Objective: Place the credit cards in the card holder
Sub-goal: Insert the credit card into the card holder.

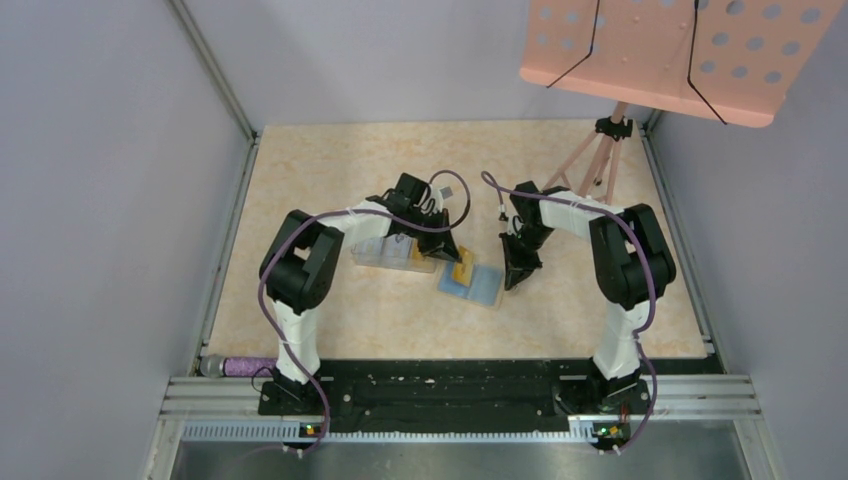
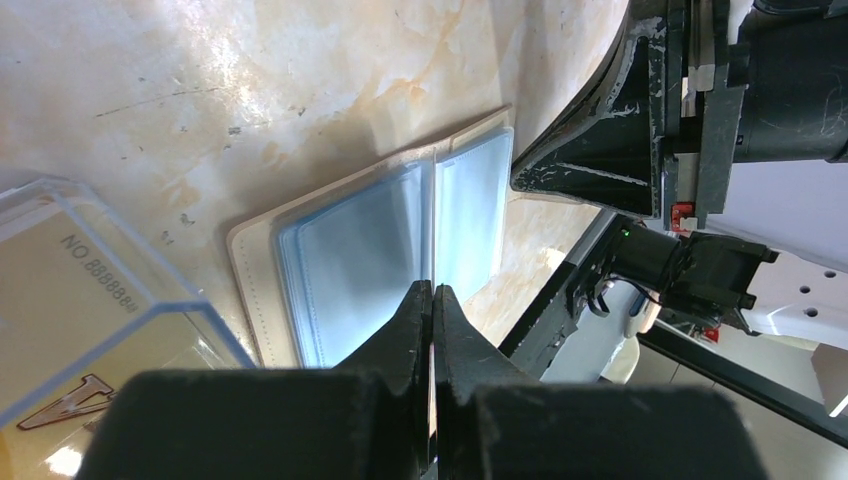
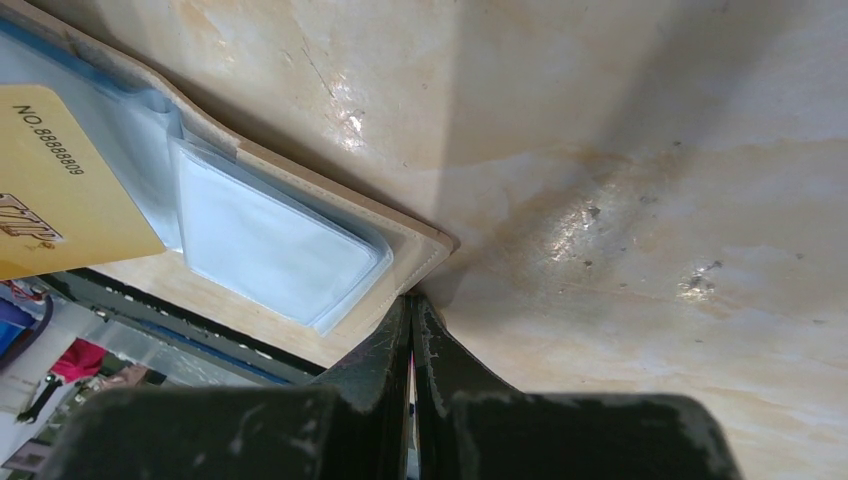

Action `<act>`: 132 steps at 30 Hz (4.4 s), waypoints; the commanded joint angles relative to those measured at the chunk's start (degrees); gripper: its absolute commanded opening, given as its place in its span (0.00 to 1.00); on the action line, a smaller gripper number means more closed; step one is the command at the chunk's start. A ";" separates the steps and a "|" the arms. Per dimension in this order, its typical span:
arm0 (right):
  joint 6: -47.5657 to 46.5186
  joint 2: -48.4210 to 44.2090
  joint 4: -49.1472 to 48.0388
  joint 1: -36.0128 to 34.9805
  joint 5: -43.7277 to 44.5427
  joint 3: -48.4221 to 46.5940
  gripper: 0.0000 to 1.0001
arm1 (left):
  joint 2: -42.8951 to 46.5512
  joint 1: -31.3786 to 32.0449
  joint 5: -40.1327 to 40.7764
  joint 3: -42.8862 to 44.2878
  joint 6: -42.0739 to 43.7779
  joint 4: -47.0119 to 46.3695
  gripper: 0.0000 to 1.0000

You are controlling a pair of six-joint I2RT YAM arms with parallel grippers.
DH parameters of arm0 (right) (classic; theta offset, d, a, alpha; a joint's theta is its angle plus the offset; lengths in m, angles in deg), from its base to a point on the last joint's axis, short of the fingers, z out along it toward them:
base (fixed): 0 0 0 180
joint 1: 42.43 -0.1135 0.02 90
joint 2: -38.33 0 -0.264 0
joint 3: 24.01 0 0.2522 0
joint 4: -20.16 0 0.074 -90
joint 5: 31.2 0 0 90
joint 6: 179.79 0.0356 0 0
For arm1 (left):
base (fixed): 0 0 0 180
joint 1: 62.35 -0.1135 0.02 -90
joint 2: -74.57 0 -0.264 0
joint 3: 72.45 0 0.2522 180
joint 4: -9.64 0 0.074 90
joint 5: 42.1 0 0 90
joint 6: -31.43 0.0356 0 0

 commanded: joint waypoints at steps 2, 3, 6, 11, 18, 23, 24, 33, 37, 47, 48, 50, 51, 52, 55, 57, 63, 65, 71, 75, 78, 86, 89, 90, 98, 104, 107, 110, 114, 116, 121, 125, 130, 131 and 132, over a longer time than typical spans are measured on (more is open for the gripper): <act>-1.29 2.26 -0.76 -0.20 0.85 1.30 0.00 | 0.58 1.03 0.00 0.40 -0.20 -2.18 0.00; -1.37 2.26 -0.78 -0.20 0.85 1.37 0.00 | 0.40 1.29 0.49 0.39 -0.18 -2.08 0.00; -1.38 2.19 -0.76 -0.21 0.85 1.55 0.00 | -0.15 1.81 0.39 0.41 -0.32 -2.30 0.00; -1.52 2.17 -0.76 -0.16 0.75 1.66 0.00 | -0.66 2.47 0.20 0.45 -0.57 -2.65 0.00; -1.51 2.01 -0.83 -0.17 0.59 1.88 0.00 | -0.84 3.10 0.36 0.16 -0.94 -3.02 0.00; -1.59 2.04 -0.84 -0.21 0.42 1.87 0.00 | -0.62 3.42 0.87 -0.40 -1.42 -3.23 0.00; -1.59 2.05 -0.85 -0.20 0.39 1.92 0.00 | -0.57 3.45 1.10 -0.61 -1.61 -3.33 0.00; -1.65 2.01 -0.80 -0.21 0.15 2.25 0.00 | 1.32 2.96 6.96 0.56 1.20 1.35 0.00; -1.81 1.95 -0.84 -0.18 0.03 2.35 0.00 | 1.13 2.48 8.44 1.70 2.15 3.26 0.00; -1.79 2.15 -0.84 -0.12 -0.10 2.25 0.00 | 0.04 2.50 9.25 2.99 4.64 6.49 0.00; -1.76 2.25 -0.85 -0.19 -0.18 2.28 0.00 | -0.02 2.60 9.38 3.03 4.73 6.62 0.00; -1.83 2.32 -0.85 -0.20 -0.29 2.26 0.00 | -0.09 2.77 9.65 3.00 4.63 6.75 0.00; -1.77 2.32 -0.85 -0.15 -0.29 2.35 0.00 | -0.19 2.95 9.74 2.96 4.53 6.73 0.00; -1.82 2.34 -0.85 -0.22 -0.34 2.21 0.00 | -0.32 3.19 9.76 3.03 4.42 6.73 0.00; -1.87 2.30 -0.89 -0.23 -0.30 2.21 0.00 | -0.62 4.15 9.86 3.36 4.07 6.67 0.00; -1.83 2.30 -0.84 -0.19 -0.30 2.24 0.00 | -0.93 4.77 9.73 3.56 3.64 6.58 0.00; -1.91 2.39 -0.85 -0.22 -0.38 2.31 0.00 | -0.81 5.07 8.94 2.96 2.39 5.54 0.00; -1.96 2.40 -0.85 -0.25 -0.46 2.28 0.00 | -0.75 5.05 8.19 2.45 1.64 4.70 0.00; -1.95 2.36 -0.97 -0.20 -0.64 2.50 0.00 | -0.20 5.04 7.39 1.14 0.72 3.65 0.00; -1.95 2.34 -0.98 -0.21 -0.65 2.50 0.00 | -0.19 4.99 6.17 0.82 1.11 3.90 0.00; -2.01 2.29 -0.99 -0.22 -0.65 2.45 0.00 | -0.01 4.99 5.19 0.67 2.28 4.71 0.00; -2.02 2.24 -0.93 -0.21 -0.66 2.62 0.00 | -1.27 4.50 2.76 2.29 9.01 10.03 0.00; -2.07 2.25 -0.93 -0.14 -0.65 2.72 0.00 | -1.63 3.89 2.02 2.90 9.55 10.30 0.00; -2.09 2.27 -0.93 -0.25 -0.65 2.74 0.00 | -1.78 3.66 1.60 3.13 9.50 9.99 0.00; -2.16 2.25 -0.93 -0.20 -0.65 2.74 0.00 | -1.83 1.45 1.34 5.65 6.03 6.91 0.00; -2.19 2.49 -0.91 -0.13 -0.65 2.75 0.00 | 0.11 1.04 4.25 6.60 4.72 4.00 0.00; -2.29 2.52 -0.92 -0.21 -0.65 2.70 0.00 | -0.07 1.05 4.20 6.37 3.63 1.96 0.00; -2.27 2.65 -0.98 -0.14 -0.66 2.80 0.00 | -0.96 1.07 3.80 6.39 2.81 1.03 0.00; -2.49 2.83 -0.94 -0.18 -0.68 2.80 0.00 | -1.97 1.21 3.00 6.10 1.56 -0.18 0.00; -2.45 2.94 -0.93 -0.23 -0.65 2.80 0.00 | -2.00 1.40 2.99 5.75 1.43 -0.38 0.00; -2.46 2.98 -0.93 -0.14 -0.69 2.72 0.00 | -1.77 2.04 3.70 4.38 1.43 -0.64 0.00; -2.53 2.86 -0.91 -0.17 -0.66 2.86 0.00 | -1.85 2.79 4.02 3.64 1.38 -0.91 0.00; -2.61 2.81 -0.93 -0.19 -0.69 3.15 0.00 | -1.91 3.74 4.81 2.53 1.47 -0.58 0.00; -2.57 2.67 -0.93 -0.27 -0.72 3.16 0.00 | -1.75 3.83 5.04 2.38 1.61 -0.46 0.00; -2.61 2.72 -0.93 -0.16 -0.66 3.20 0.00 | -1.69 3.92 5.40 2.18 1.70 -0.29 0.00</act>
